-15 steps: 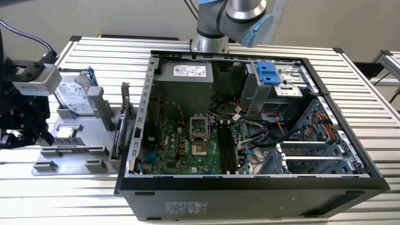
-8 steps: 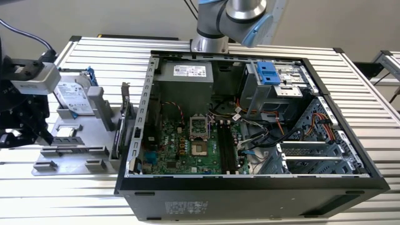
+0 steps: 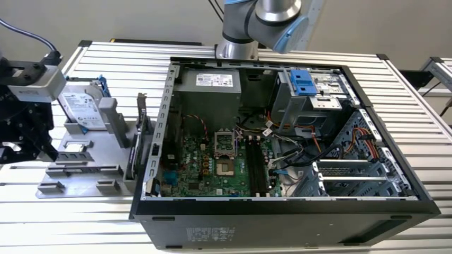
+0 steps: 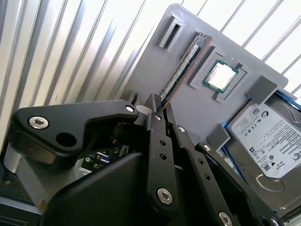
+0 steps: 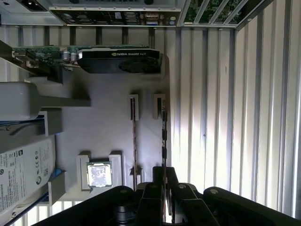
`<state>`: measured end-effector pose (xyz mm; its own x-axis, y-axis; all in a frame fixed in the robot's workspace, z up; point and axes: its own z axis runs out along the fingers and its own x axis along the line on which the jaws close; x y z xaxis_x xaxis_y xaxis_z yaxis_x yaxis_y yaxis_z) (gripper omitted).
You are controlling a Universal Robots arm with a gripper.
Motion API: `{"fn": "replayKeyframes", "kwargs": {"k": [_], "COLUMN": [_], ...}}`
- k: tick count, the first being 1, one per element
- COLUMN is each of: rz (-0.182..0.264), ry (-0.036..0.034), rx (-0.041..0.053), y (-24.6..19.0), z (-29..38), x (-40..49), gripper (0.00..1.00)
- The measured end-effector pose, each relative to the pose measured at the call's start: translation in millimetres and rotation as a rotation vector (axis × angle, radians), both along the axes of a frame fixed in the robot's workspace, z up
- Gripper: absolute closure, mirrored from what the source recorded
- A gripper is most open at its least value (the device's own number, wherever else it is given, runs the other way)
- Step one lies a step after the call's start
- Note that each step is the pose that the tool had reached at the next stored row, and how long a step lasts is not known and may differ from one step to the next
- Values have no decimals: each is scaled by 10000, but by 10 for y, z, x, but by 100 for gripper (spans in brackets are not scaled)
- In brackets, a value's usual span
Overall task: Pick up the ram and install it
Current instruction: 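Pick up the ram and move it above insertion slot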
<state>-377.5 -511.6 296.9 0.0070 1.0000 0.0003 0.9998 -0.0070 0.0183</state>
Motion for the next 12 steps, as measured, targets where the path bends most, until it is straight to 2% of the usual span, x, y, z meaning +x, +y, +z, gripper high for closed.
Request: {"fn": "replayKeyframes", "kwargs": {"k": [12], "rz": [0], "ry": [-1], "rx": [1], "y": [0], "z": [160], "x": [0], "gripper": [100]}}
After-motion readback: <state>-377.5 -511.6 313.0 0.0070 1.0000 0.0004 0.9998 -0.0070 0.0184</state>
